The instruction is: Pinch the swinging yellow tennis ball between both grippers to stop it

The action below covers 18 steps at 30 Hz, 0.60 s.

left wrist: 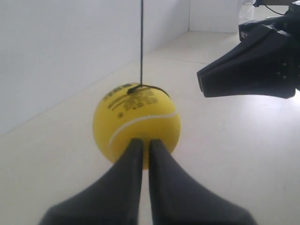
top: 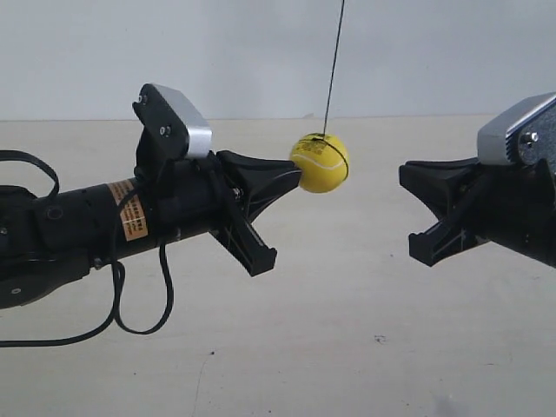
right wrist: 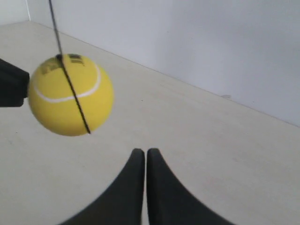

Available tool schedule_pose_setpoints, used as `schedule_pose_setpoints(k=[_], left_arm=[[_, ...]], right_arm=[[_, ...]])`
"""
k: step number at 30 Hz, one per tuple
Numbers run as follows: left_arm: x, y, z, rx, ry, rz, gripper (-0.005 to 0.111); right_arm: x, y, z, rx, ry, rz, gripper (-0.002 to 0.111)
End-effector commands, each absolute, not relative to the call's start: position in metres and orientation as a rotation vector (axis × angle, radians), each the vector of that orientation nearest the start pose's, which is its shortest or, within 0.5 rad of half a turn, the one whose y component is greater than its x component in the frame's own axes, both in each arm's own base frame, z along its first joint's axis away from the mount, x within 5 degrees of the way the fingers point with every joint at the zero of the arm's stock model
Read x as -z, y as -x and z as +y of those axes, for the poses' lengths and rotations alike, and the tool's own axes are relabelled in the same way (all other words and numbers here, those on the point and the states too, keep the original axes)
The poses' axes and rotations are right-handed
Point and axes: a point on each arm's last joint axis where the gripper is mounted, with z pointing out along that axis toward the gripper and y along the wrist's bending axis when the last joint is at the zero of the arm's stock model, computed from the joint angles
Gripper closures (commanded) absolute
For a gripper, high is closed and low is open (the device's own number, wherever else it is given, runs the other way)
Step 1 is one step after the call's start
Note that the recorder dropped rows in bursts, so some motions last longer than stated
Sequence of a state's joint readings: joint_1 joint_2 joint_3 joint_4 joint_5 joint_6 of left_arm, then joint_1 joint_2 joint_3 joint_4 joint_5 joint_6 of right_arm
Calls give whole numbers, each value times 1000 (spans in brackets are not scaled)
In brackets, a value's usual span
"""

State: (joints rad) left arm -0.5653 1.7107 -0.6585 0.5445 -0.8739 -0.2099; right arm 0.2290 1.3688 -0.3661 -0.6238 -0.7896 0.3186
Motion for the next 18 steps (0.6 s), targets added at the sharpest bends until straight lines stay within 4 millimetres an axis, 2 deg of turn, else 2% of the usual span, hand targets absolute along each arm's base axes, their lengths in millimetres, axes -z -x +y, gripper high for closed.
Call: schedule_pose_setpoints(k=[1, 6, 18], left_arm=[[-191, -256, -202, 611, -865, 1521, 102], [-192, -260, -198, 580, -801, 1542, 102], [-190, -260, -199, 575, -819, 1536, 102]], right_arm=[[-206, -219, 91, -442, 637, 1666, 108], [-204, -218, 94, -481, 671, 1645, 108], [-200, -218, 97, -514, 679, 1643, 108]])
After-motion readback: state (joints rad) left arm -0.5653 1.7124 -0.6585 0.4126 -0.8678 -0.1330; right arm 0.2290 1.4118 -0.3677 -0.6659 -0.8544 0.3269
